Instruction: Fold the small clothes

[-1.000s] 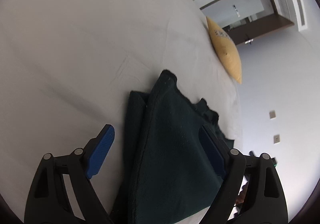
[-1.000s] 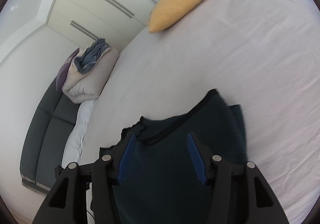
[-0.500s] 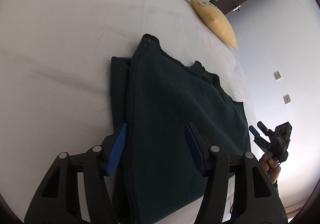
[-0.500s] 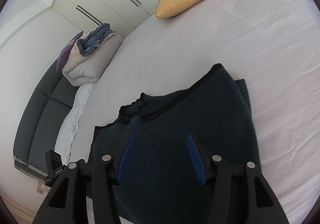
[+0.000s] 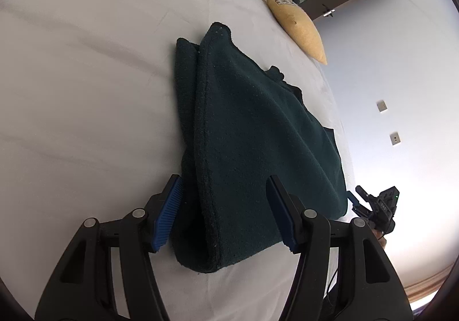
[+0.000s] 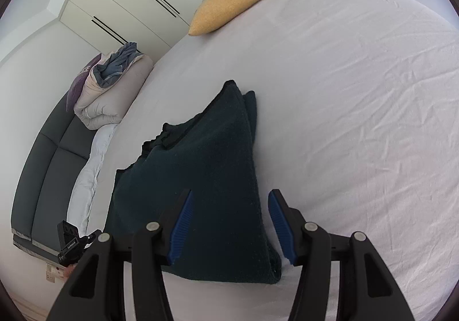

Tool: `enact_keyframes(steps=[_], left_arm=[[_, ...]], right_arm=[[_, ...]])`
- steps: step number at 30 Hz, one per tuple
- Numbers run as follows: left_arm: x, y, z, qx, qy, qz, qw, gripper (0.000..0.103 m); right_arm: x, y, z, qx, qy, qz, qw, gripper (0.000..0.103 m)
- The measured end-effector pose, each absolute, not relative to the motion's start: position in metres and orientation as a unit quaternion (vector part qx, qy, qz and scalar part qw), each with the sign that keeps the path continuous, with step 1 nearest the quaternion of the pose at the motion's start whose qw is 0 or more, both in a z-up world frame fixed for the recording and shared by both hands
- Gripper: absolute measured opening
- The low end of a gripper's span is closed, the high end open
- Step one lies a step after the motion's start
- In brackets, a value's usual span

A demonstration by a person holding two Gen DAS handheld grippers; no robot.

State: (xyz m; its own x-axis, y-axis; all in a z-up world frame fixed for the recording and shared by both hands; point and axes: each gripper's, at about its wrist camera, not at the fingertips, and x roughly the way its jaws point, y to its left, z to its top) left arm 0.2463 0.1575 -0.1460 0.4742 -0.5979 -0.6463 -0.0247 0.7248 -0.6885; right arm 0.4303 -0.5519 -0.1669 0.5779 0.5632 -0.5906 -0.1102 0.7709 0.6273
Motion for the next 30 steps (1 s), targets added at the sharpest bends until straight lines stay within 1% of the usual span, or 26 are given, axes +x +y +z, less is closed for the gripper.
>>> enact_keyframes(steps=[2, 4, 5, 6, 7, 9, 10, 11, 12, 14, 16, 18, 24, 27, 30], left_arm=[[0.241, 0.157, -0.143, -0.316, 0.475, -0.183, 0.801, 0.050], [0.241, 0.154, -0.141, -0.306, 0.477, -0.185, 0.803, 0.030], [0.240, 0.154, -0.142, -0.303, 0.479, -0.186, 0.802, 0.028], [0.239, 0.155, -0.142, -0.301, 0.480, -0.187, 0.802, 0.021], [0.238, 0.155, -0.142, -0.299, 0.482, -0.186, 0.803, 0.017], [0.234, 0.159, -0.142, -0.301, 0.481, -0.186, 0.802, 0.014], [0.232, 0.159, -0.142, -0.301, 0.480, -0.187, 0.802, 0.013], [0.231, 0.160, -0.143, -0.301, 0.479, -0.188, 0.803, 0.012], [0.229, 0.160, -0.143, -0.299, 0.479, -0.187, 0.804, 0.011], [0.225, 0.161, -0.143, -0.295, 0.478, -0.187, 0.806, 0.010], [0.219, 0.163, -0.143, -0.290, 0.477, -0.185, 0.809, 0.010], [0.214, 0.165, -0.142, -0.287, 0.475, -0.183, 0.812, 0.009], [0.194, 0.175, -0.143, -0.290, 0.468, -0.178, 0.815, 0.008], [0.183, 0.182, -0.151, -0.298, 0.472, -0.171, 0.812, 0.004], [0.173, 0.191, -0.168, -0.328, 0.470, -0.171, 0.802, 0.004]], right_arm=[[0.429, -0.543, -0.167, 0.258, 0.422, 0.210, 0.843, 0.058], [0.428, -0.539, -0.169, 0.251, 0.424, 0.212, 0.844, 0.058], [0.428, -0.539, -0.170, 0.255, 0.423, 0.210, 0.844, 0.058], [0.429, -0.542, -0.171, 0.264, 0.422, 0.210, 0.841, 0.058], [0.429, -0.544, -0.172, 0.272, 0.421, 0.213, 0.839, 0.058], [0.428, -0.545, -0.173, 0.270, 0.422, 0.214, 0.839, 0.058], [0.428, -0.543, -0.174, 0.262, 0.425, 0.216, 0.839, 0.056], [0.428, -0.541, -0.175, 0.255, 0.428, 0.217, 0.840, 0.049], [0.429, -0.539, -0.175, 0.246, 0.432, 0.216, 0.840, 0.045], [0.430, -0.540, -0.177, 0.241, 0.436, 0.213, 0.841, 0.026], [0.431, -0.542, -0.179, 0.241, 0.438, 0.206, 0.841, 0.010], [0.430, -0.543, -0.179, 0.241, 0.435, 0.200, 0.844, 0.007], [0.420, -0.548, -0.177, 0.241, 0.428, 0.178, 0.853, 0.005], [0.415, -0.559, -0.194, 0.261, 0.436, 0.160, 0.846, 0.005], [0.411, -0.567, -0.207, 0.293, 0.432, 0.163, 0.837, 0.004]])
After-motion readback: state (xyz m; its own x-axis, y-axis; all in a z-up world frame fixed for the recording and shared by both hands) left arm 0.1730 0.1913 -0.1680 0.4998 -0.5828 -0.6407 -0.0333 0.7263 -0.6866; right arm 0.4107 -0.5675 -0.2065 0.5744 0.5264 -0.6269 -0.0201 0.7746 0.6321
